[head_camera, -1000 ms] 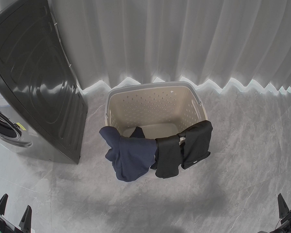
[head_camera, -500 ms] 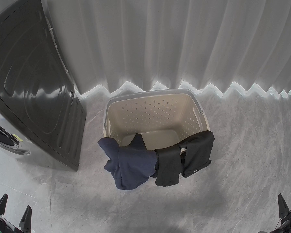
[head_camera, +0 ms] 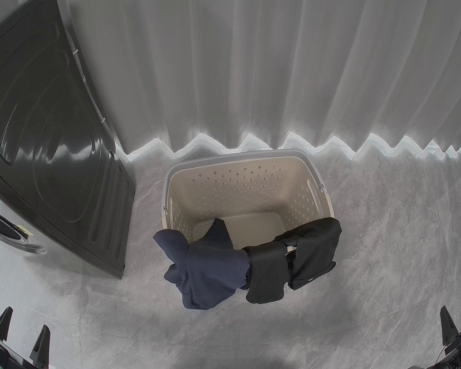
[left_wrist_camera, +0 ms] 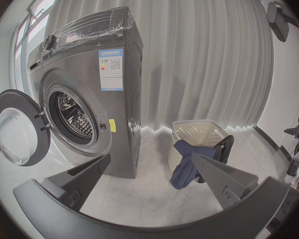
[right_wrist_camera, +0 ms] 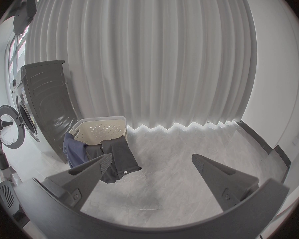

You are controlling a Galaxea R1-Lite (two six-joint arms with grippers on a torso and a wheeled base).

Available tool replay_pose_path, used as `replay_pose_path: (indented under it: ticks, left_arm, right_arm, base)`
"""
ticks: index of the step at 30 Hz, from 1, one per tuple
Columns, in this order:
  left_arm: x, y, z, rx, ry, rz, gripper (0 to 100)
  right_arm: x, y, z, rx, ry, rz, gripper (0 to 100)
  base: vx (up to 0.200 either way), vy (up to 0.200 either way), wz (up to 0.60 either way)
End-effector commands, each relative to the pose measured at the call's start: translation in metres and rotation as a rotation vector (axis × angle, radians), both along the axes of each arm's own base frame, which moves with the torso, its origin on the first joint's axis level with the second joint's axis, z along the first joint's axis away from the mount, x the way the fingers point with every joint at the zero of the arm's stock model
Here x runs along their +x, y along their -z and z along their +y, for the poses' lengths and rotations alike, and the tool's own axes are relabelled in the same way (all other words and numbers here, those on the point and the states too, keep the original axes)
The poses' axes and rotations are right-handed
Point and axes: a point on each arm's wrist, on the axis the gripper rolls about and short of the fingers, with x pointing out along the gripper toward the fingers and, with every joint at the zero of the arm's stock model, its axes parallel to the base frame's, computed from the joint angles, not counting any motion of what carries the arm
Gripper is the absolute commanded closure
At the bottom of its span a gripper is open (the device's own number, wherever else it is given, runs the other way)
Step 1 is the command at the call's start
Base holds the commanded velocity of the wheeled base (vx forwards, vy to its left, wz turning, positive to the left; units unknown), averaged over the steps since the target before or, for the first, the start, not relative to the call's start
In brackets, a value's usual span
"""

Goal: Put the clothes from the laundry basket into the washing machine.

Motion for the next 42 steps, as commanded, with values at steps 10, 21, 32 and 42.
replay_pose_path:
  ticks: [10,21,32,42]
  left_arm:
    - [0.000,0.005,0.000,0.000,-0.001,0.003,0]
    - [0.000,0.005,0.000,0.003,0.001,0.003,0]
    - [0.000,0.005,0.000,0.000,-0.001,0.003,0]
    - [0.000,0.005,0.000,0.000,-0.002,0.002,0]
  right_arm:
    - [0.000,0.005,0.000,0.005,0.000,0.005,0]
    - [0.001,-0.074,0.001,0.002,-0.075,-0.100,0]
    - [0.119,-0.055,0.018,0.122,-0.298,0.434,0]
    - [0.172,-0.043,0.039,0.091,-0.356,0.527,0]
  base:
    - [0.000,0.000,0.00]
    - [0.000,0.000,0.00]
    - [0.000,0.000,0.00]
    - [0.000,0.000,0.00]
